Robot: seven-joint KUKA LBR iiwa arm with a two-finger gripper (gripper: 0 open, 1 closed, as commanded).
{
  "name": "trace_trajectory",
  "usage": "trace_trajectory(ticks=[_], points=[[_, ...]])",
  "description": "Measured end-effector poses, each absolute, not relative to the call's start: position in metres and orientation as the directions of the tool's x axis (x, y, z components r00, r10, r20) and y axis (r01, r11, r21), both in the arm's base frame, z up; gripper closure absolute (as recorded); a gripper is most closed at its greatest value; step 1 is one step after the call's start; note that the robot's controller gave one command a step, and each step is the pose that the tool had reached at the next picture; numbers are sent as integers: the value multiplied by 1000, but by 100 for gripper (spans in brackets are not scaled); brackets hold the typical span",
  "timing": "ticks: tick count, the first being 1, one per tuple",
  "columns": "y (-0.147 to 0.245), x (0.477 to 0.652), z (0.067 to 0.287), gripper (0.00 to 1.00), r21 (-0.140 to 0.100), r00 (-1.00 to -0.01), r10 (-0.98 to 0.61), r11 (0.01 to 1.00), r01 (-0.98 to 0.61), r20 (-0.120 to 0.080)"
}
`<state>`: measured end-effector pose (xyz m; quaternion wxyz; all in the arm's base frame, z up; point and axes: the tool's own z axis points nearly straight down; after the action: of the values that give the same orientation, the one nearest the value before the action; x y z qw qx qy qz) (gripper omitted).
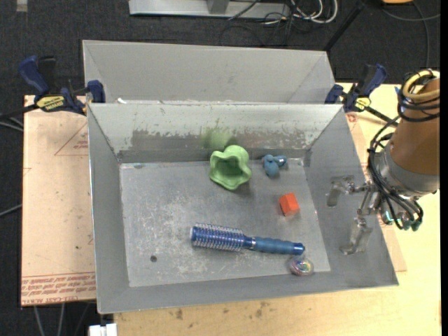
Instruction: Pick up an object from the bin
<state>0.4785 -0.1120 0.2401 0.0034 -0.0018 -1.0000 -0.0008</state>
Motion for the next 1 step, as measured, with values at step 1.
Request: trace_trajectory(ticks=[1], points=[[-25,491,66,0,3,-995,97,995,97,1]])
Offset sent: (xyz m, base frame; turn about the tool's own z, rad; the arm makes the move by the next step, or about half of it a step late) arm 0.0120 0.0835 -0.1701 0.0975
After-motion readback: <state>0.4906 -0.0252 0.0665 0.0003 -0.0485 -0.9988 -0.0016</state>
